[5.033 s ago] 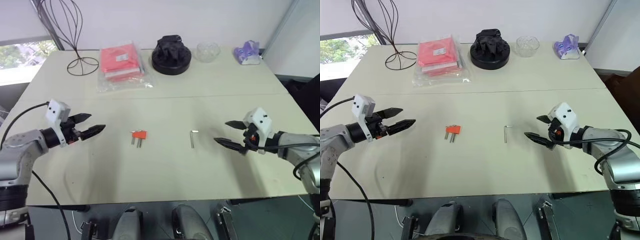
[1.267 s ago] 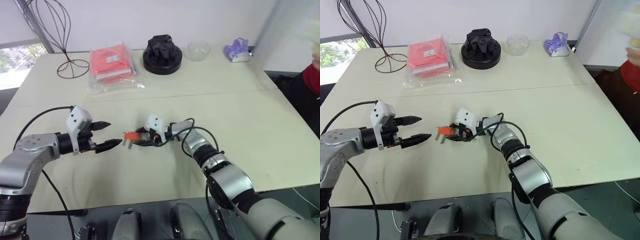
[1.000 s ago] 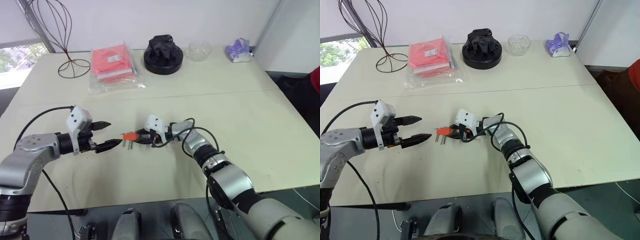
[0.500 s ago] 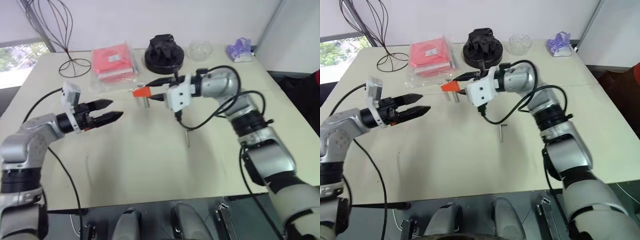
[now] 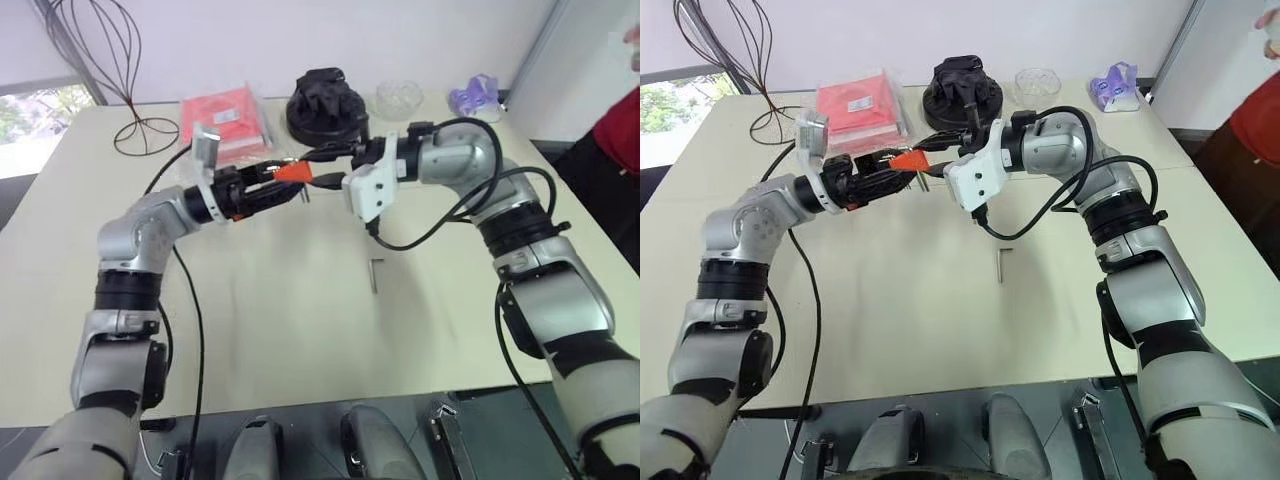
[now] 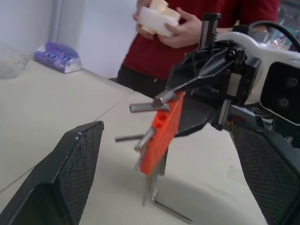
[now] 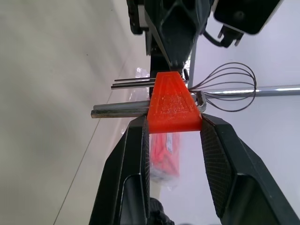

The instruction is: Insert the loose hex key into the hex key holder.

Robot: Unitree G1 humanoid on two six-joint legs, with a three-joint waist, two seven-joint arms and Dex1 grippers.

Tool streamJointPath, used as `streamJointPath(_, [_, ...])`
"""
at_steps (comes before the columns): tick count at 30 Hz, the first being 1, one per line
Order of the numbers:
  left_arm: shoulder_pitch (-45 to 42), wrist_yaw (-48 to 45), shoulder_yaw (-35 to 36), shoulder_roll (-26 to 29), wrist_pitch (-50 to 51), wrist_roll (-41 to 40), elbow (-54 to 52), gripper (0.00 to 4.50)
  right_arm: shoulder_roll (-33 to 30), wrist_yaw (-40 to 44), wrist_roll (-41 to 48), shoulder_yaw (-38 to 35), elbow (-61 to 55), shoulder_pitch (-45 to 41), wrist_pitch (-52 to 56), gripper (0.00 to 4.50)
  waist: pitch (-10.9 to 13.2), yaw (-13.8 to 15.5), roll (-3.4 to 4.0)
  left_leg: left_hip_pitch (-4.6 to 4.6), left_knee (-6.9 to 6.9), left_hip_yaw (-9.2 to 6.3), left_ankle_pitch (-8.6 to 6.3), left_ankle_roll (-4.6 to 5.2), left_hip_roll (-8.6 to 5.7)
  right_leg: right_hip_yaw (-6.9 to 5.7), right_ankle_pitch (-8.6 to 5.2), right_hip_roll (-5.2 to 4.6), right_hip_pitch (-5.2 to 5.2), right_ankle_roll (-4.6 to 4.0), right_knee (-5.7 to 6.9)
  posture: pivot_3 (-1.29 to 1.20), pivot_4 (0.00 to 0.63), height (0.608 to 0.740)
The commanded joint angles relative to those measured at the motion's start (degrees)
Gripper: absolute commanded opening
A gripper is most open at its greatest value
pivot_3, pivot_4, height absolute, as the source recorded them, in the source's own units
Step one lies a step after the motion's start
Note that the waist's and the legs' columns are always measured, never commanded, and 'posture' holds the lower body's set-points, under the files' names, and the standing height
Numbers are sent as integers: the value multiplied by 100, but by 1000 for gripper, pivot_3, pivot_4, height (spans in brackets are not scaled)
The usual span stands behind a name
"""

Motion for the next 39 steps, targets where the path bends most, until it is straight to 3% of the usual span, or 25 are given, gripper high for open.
streamJointPath(1, [-375, -270, 35, -76, -176, 76, 338, 4500, -18, -191, 43, -94, -172, -26, 80, 973, 0, 2, 0, 0, 0, 0, 0, 0, 0, 0, 0, 0, 0, 0, 0, 0, 150, 740])
streamJointPath(5, [-620, -419, 79, -160, -259, 170, 751, 4500, -2, -289, 28, -94, -242, 15, 186, 973, 0, 5, 0, -1, 1, 1, 0, -1, -1, 0, 0, -1, 0, 0, 0, 0, 150, 740])
streamJointPath(8, [-704, -537, 85, -176, -264, 213, 888, 3256, 12, -318, 55, -94, -333, 58, 259, 973, 0, -1, 0, 0, 0, 0, 1, -2, 0, 0, 0, -1, 0, 0, 0, 0, 150, 740])
streamJointPath(14, [-780, -703, 46, -171, -241, 338, 1007, 83, 2, -378, 50, -101, -448, 113, 361, 973, 0, 5, 0, -1, 1, 0, 2, -3, 0, 0, 0, -1, 0, 0, 0, 0, 150, 740])
streamJointPath(26, [-771, -572, 167, -259, -394, 477, 1046, 27, 9, -291, 190, -81, -799, 345, 650, 973, 0, 7, 0, -1, 1, -2, 2, -3, -1, 0, 0, -1, 0, 0, 0, 0, 150, 740])
streamJointPath(33, [-511, -700, 47, -56, -297, 562, 667, 0, -352, -92, -167, 11, -791, 687, 1202, 4479, 0, 8, 0, -1, 1, -2, 2, -3, 0, 0, 0, -2, 0, 0, 0, 0, 150, 740])
streamJointPath(37, [-182, -667, 10, 178, -237, 606, 131, 0, -623, 150, -75, -161, -1046, 1158, 2304, 4479, 0, 24, 0, -2, 0, -2, 2, -3, -1, 0, 0, -3, 0, 0, 0, 0, 150, 740])
streamJointPath(39, [127, -637, -149, 369, -449, 833, -322, 0, -496, 331, 568, -618, -1676, 1551, 4075, 4479, 0, 21, 0, -2, 0, -1, 1, -2, 0, 2, 0, -3, 0, 0, 0, 0, 150, 740])
